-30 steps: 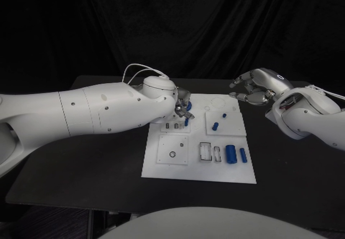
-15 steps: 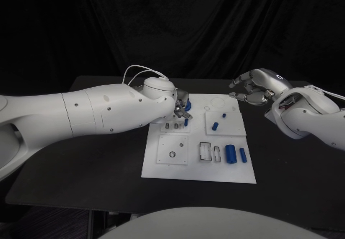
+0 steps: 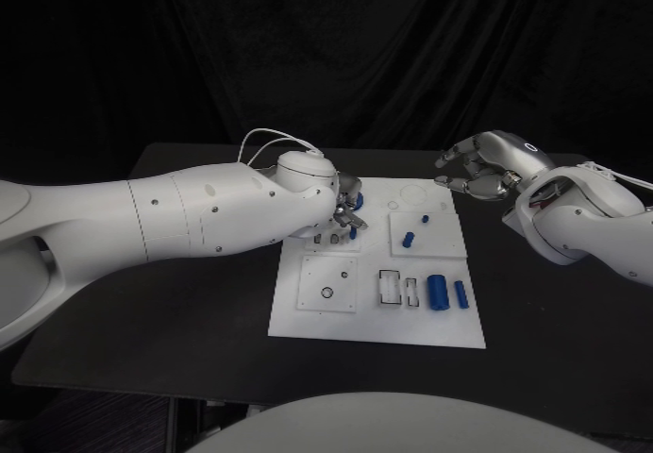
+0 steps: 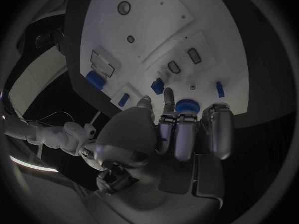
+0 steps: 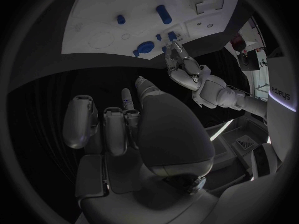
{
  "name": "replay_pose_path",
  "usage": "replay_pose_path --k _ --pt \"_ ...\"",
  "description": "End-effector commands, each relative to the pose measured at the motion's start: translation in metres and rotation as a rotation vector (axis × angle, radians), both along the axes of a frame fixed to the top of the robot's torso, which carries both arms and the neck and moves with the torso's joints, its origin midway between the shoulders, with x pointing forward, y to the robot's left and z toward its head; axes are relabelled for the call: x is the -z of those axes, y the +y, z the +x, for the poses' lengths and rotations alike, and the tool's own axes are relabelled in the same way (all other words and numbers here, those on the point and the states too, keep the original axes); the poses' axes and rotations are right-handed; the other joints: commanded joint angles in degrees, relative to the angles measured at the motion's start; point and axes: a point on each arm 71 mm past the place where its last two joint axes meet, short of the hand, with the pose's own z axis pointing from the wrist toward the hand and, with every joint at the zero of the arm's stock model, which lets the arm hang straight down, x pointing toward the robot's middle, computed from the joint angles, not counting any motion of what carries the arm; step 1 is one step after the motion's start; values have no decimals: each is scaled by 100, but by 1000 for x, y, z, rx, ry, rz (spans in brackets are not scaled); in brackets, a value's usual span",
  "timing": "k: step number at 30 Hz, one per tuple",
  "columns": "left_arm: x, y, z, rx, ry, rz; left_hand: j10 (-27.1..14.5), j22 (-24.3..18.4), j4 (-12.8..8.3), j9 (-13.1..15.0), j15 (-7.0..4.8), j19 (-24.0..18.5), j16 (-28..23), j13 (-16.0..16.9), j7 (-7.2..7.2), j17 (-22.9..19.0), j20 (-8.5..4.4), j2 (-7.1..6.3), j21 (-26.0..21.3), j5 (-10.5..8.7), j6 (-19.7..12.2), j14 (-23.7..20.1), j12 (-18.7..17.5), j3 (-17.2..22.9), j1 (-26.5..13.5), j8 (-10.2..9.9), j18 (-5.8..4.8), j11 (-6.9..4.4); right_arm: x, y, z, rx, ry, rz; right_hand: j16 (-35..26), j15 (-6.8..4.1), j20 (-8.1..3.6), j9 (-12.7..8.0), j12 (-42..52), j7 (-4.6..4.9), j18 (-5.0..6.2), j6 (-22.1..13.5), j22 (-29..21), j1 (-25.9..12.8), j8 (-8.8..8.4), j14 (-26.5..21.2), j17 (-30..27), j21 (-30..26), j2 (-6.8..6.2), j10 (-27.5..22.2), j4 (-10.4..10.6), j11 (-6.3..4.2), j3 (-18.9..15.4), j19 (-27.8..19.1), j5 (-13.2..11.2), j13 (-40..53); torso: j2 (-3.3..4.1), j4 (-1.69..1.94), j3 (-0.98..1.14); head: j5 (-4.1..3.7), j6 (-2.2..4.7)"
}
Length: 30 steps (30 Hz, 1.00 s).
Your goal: Assemble the parts on the task board
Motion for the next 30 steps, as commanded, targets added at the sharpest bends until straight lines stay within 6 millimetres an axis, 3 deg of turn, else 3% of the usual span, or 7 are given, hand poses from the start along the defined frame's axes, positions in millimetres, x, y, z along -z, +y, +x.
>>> replay_pose_path --k 1,19,24,30 --pt "3 -3 -2 22 12 -8 617 335 -4 6 -23 -22 15 1494 -2 1509 9 38 -21 -28 16 615 -9 43 21 -36 -74 -40 2 -1 0 14 13 -5 -19 30 18 -10 -34 3 54 48 960 13 -31 319 549 -34 26 -12 -12 14 18 -4 17 508 -1 1 1 1 -1" --pt "14 -7 -2 28 36 -7 617 342 -32 43 -32 -22 15 1494 -22 1509 4 26 -34 76 82 615 -9 225 116 -120 -72 -55 3 -1 0 14 21 -9 -26 32 19 -11 -37 5 56 52 957 13 -34 316 540 -45 25 -15 -11 17 20 -7 25 503 -2 -1 2 -41 -1" --pt "15 -8 -3 35 33 -26 617 374 -56 98 -51 1 15 1494 -53 1509 -14 -33 -30 173 144 615 -9 441 219 -173 -77 -81 3 0 1 14 25 -11 -26 32 19 -11 -37 5 56 52 957 13 -34 316 540 -45 25 -15 -11 17 20 -7 25 503 1 3 -2 -39 -1" --pt "16 -7 -2 36 32 -34 617 398 -47 213 -83 12 15 1494 -89 1509 -50 -235 -42 399 211 615 -9 925 335 -247 -77 -118 4 1 2 15 31 -14 -28 34 21 -12 -37 7 57 55 956 13 -36 316 539 -47 25 -14 -11 19 20 -7 30 504 8 -13 -5 -23 -1"
